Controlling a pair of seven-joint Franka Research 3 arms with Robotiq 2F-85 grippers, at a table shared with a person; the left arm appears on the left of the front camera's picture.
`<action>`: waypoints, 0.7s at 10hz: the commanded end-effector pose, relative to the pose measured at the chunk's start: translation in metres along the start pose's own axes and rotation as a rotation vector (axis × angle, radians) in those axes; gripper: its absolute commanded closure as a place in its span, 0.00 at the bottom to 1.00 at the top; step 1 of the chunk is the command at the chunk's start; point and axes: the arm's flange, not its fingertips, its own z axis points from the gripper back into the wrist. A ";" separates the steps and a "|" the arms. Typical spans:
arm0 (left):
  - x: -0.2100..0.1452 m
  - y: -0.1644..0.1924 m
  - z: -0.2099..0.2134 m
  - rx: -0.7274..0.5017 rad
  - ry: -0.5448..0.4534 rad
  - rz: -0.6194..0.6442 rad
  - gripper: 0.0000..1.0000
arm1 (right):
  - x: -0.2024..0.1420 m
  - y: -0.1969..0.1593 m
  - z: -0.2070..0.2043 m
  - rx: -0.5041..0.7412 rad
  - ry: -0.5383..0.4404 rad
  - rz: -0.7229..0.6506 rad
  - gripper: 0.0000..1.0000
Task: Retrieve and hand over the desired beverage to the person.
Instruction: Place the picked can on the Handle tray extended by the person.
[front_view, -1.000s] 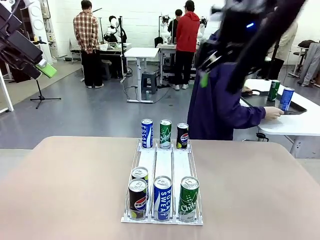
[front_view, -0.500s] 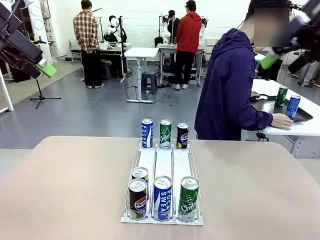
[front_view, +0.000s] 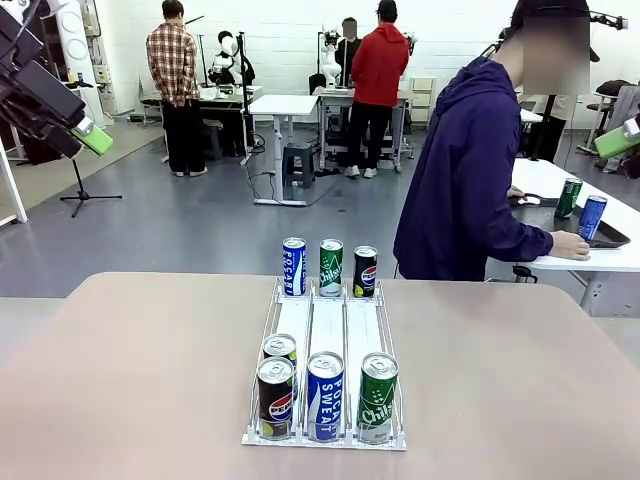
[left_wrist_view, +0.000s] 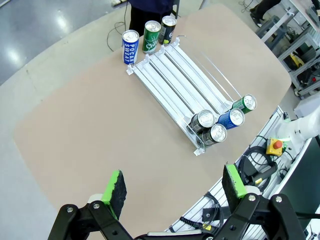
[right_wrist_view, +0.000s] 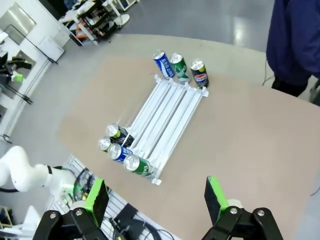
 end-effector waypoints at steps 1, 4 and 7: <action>-0.001 -0.001 0.000 -0.003 0.001 0.012 0.00 | -0.005 -0.006 -0.002 0.005 -0.021 -0.035 0.00; -0.001 -0.001 0.000 -0.003 0.001 0.012 0.00 | -0.003 -0.008 0.005 -0.015 -0.013 -0.030 0.00; -0.001 -0.001 0.000 -0.003 0.001 0.012 0.00 | -0.003 -0.008 0.005 -0.015 -0.013 -0.030 0.00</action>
